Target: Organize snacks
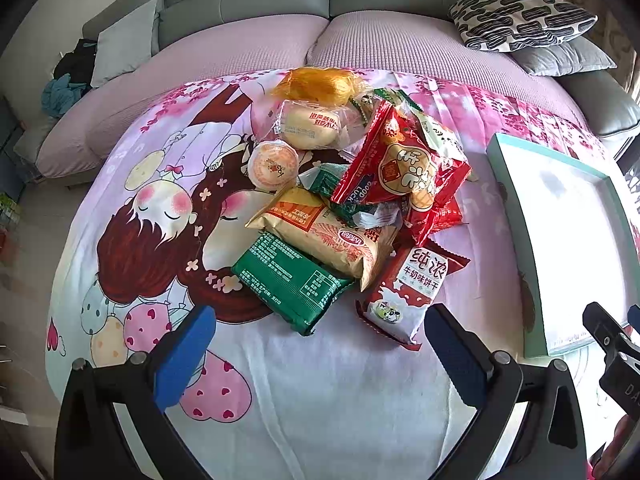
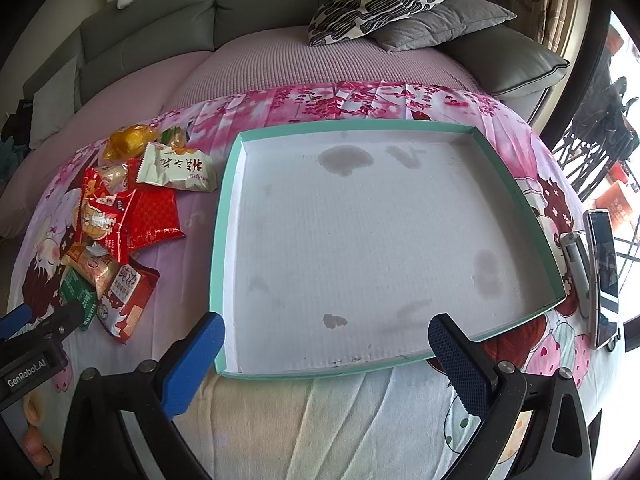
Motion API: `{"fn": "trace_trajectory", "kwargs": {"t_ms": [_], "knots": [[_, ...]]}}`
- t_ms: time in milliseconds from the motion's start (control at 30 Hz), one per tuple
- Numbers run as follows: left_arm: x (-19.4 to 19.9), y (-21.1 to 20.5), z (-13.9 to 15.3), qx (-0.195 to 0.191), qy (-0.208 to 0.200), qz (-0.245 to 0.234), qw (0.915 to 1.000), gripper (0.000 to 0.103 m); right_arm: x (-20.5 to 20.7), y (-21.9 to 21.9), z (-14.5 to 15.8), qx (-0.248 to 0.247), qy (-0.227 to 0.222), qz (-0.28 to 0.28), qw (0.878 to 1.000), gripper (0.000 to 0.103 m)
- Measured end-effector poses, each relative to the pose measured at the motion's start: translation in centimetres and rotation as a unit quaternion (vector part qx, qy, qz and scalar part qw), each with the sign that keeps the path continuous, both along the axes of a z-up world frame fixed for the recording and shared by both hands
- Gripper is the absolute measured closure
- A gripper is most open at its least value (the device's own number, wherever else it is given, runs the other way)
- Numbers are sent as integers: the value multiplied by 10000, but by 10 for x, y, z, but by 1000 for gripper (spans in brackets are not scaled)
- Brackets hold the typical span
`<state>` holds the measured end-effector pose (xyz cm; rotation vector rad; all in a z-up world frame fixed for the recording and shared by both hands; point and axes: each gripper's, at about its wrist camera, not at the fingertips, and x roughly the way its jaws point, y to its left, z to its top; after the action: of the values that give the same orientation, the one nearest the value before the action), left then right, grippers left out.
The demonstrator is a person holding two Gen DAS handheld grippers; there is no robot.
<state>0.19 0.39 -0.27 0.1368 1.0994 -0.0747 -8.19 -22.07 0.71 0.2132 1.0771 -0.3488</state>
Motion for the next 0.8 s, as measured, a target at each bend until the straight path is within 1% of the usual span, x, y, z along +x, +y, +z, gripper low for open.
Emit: {"fn": "trace_trajectory", "kwargs": {"t_ms": [800], "knots": [[0, 0, -1, 39, 4, 15, 10000, 0, 1, 2, -1, -11, 17, 0, 10000, 0]]}}
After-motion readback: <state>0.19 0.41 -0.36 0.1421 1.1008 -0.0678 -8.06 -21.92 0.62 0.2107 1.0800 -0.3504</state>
